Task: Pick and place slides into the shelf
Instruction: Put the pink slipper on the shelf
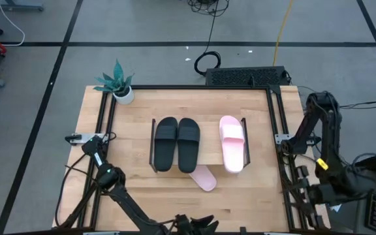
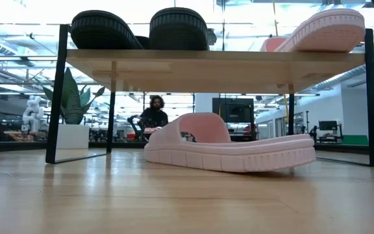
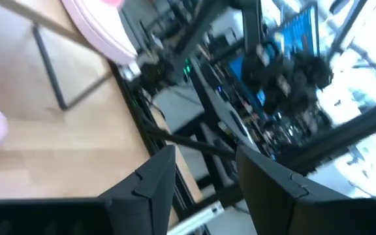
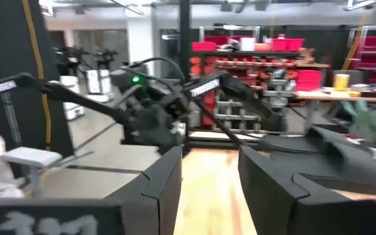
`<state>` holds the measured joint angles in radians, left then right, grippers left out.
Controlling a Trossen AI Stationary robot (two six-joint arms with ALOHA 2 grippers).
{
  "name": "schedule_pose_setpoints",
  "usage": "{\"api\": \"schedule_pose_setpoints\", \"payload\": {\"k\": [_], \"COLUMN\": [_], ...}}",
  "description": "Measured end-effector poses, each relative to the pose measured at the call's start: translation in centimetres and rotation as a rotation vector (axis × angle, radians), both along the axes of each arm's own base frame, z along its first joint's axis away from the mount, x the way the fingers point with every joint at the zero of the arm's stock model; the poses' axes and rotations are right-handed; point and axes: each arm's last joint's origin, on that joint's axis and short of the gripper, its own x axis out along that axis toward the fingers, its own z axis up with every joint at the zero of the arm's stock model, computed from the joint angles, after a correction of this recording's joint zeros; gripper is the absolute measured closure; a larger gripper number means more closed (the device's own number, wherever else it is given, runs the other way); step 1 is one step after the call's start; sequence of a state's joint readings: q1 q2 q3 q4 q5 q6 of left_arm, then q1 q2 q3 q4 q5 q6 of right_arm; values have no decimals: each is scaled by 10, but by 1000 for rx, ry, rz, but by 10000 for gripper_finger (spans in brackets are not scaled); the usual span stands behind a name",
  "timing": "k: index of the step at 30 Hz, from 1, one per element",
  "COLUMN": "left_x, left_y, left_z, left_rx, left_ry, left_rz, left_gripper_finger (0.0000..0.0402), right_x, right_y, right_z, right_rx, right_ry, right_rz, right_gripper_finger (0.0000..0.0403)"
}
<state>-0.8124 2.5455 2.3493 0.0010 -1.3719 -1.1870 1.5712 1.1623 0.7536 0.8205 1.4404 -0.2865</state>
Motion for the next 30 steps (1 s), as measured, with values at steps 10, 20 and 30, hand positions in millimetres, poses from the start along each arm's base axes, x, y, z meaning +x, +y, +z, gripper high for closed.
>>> {"api": "schedule_pose_setpoints", "payload": {"k": [10,20,30], "left_x": [-48,-46,-49], "left_y": [-39,-38,-40], "left_z": [4,12,12], "left_rx": [63,125,144], "left_ry": [-3,40,53], "left_rz": [79,87,80], "left_gripper_finger": [240,240,240], "right_x": [39,99,121], "right_y": [22,19,45], "right_z": [-64,-119,-152], "right_rx": [61,136,182], "right_ry": [194,575,457], "right_rz": [171,205,202], "right_gripper_finger": [264,264,264]}}
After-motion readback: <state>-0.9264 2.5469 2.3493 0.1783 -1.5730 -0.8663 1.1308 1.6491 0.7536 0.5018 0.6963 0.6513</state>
